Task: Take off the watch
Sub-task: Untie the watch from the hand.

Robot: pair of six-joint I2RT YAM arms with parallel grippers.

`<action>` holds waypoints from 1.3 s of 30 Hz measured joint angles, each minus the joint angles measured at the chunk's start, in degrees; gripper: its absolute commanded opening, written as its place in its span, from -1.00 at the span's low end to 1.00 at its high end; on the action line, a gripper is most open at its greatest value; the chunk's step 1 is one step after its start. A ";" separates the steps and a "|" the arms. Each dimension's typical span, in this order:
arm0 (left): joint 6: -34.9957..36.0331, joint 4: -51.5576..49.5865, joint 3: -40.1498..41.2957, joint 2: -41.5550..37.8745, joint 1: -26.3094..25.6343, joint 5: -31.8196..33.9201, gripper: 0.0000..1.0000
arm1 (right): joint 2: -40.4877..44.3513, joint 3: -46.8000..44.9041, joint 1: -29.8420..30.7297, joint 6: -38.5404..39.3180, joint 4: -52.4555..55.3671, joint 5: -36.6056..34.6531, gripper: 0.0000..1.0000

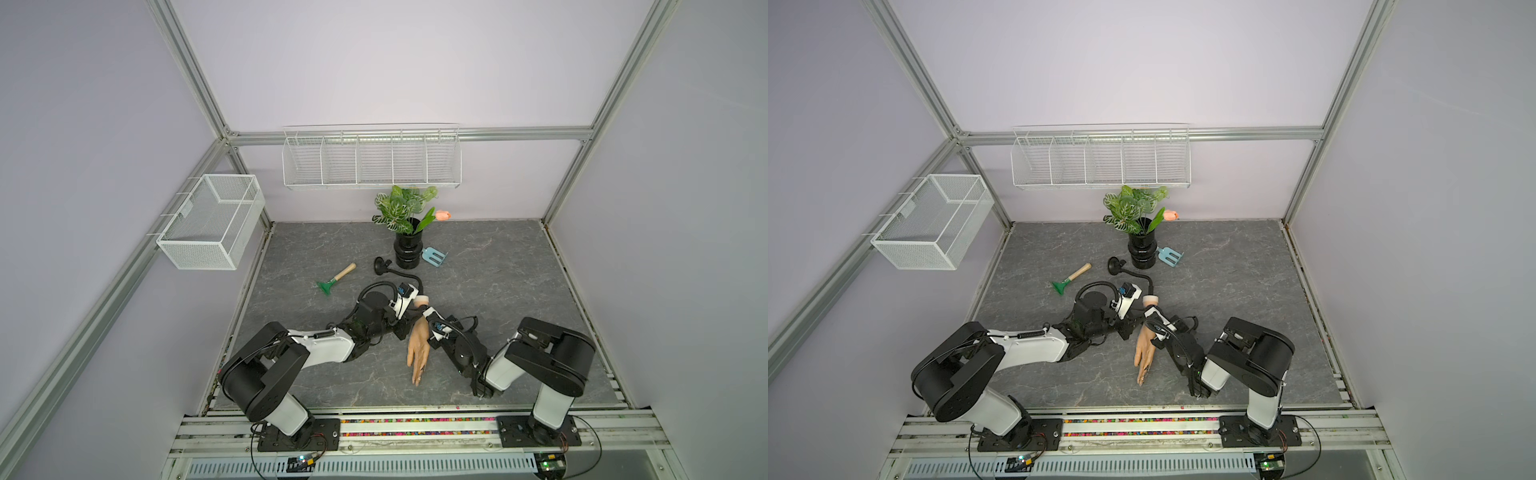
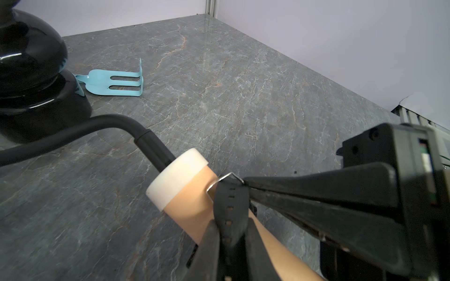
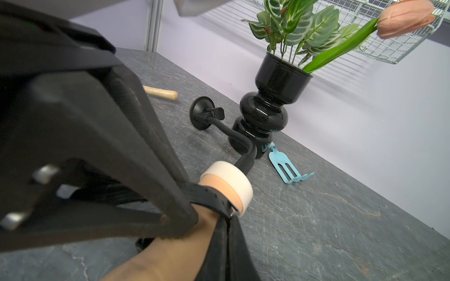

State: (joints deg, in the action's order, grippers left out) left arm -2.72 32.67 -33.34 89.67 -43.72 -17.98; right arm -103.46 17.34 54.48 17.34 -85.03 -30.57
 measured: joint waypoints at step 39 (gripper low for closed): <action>-0.09 0.61 1.16 -0.52 1.70 -3.98 -0.74 | 5.81 6.12 -6.95 1.95 19.69 10.25 -0.29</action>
State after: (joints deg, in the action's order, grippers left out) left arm -2.81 33.28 -32.18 89.14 -42.02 -21.96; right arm -97.65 23.46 47.53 19.29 -65.34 -20.32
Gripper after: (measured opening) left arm 0.143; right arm 0.446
